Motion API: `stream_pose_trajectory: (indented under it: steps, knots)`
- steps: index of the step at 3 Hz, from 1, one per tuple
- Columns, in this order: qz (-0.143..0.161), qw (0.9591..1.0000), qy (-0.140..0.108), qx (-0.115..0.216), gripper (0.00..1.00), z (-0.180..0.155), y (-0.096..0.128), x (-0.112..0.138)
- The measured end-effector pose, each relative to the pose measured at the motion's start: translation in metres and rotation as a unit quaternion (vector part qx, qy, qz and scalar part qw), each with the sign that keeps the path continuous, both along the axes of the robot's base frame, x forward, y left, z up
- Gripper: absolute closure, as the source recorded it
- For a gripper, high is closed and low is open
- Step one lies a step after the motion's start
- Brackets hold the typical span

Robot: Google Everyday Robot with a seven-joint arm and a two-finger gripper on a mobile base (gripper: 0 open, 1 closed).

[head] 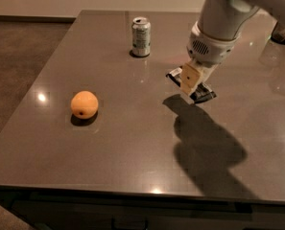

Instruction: Pick rxbar chocolate

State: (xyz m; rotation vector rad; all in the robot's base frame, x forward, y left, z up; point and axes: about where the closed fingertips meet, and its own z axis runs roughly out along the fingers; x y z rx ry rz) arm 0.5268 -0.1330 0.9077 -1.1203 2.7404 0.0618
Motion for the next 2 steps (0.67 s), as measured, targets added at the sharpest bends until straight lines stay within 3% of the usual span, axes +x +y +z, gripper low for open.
stream_pose_trajectory:
  steps: [1,2]
  knots:
    - [0.013,0.9989,-0.043,0.012,1.00,0.0428,0.0063,0.0049]
    - [0.013,0.9989,-0.043,0.012,1.00,0.0428,0.0063,0.0049]
